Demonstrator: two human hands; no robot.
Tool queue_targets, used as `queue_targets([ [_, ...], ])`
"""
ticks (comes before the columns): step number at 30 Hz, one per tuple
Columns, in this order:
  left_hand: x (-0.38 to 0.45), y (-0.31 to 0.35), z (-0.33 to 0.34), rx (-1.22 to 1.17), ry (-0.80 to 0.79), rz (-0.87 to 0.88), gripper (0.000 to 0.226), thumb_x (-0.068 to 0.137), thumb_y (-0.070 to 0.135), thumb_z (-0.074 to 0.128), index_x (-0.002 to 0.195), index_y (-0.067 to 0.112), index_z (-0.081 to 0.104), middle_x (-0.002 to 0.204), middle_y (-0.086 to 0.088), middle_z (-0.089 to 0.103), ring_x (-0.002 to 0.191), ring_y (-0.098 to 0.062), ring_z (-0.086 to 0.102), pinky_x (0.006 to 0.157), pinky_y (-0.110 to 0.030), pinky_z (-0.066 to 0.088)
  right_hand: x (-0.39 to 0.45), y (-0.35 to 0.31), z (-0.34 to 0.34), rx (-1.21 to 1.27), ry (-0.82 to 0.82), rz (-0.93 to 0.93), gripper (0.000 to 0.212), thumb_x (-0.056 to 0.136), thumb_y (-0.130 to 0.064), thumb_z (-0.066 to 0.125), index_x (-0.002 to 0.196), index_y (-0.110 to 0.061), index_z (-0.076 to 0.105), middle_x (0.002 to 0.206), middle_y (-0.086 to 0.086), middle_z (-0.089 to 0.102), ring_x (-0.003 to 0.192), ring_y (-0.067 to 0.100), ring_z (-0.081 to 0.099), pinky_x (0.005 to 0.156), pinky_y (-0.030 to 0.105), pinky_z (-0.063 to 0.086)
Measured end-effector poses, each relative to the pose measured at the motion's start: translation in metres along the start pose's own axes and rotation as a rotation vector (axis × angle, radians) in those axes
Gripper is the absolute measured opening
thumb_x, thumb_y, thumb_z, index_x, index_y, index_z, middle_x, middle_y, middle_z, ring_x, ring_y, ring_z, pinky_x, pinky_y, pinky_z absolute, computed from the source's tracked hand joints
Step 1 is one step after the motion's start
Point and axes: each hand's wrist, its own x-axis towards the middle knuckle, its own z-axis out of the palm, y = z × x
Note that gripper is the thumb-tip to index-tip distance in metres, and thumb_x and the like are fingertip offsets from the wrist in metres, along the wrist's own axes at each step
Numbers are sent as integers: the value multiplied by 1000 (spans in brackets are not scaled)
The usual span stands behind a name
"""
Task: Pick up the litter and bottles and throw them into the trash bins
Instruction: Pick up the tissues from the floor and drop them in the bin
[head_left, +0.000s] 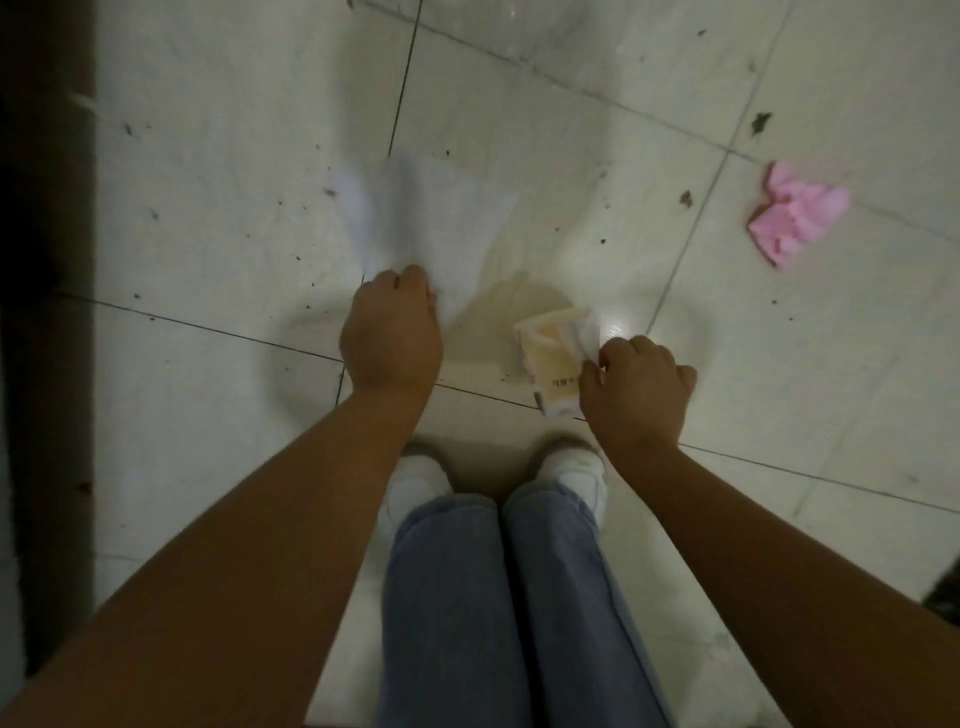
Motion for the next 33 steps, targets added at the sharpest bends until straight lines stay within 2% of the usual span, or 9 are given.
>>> queue_targets([
  [3,-11,30,-75,102,-15,115,23,58,-10,84,55,-3,62,44,-18,61,37,-28,60,32,-23,47,-29,3,-66,49,45,17,24,91,-18,44,94,-2,62,100,16,64,99,33,53,89,39,34],
  [9,-36,153,-219,119,-59,345,32,37,-19,88,49,-2,63,44,-15,59,36,-26,59,30,-19,45,-93,39,-223,211,226,106,22,88,-14,47,90,1,64,96,19,65,93,36,55,73,32,18],
  [15,-45,339,-291,28,-59,616,30,43,-22,81,64,-2,72,56,-19,66,48,-33,65,39,-27,53,-134,165,-368,321,405,311,24,90,-17,46,92,0,63,98,18,65,92,35,55,79,37,31],
  [19,-40,472,-288,-49,-95,718,17,66,-15,64,76,-5,74,70,-25,69,63,-39,67,53,-37,56,-123,284,-424,422,480,492,22,88,-14,50,88,3,64,98,22,66,92,38,58,86,41,37],
  [21,-33,531,-268,-99,-113,699,20,78,-15,58,89,-7,73,85,-28,70,79,-41,67,68,-41,56,-103,342,-439,494,465,527,20,87,-12,51,78,3,61,91,26,64,88,41,60,80,43,43],
  [24,-20,612,-232,-176,-159,749,21,76,-9,55,84,-5,74,79,-26,71,72,-39,70,64,-37,58,-63,417,-449,623,364,557,21,89,-10,48,70,-1,52,78,22,55,82,40,61,62,35,41],
  [28,-2,693,-174,-158,-286,716,20,86,-8,54,94,-7,73,89,-29,70,83,-40,67,70,-37,54,-12,484,-449,705,219,607,20,92,-12,46,82,3,56,90,28,63,71,31,53,62,31,37],
  [30,4,719,-145,-160,-335,713,19,85,-9,55,92,-8,73,87,-30,70,80,-41,68,67,-38,55,14,502,-446,714,181,643,23,92,-14,45,97,5,58,100,28,64,81,37,59,62,33,40],
  [33,16,740,-100,-18,-488,616,28,97,2,46,120,0,61,117,-22,63,109,-34,60,88,-34,49,46,513,-432,702,155,703,27,91,-18,47,107,2,55,111,25,61,100,40,60,71,40,49],
])
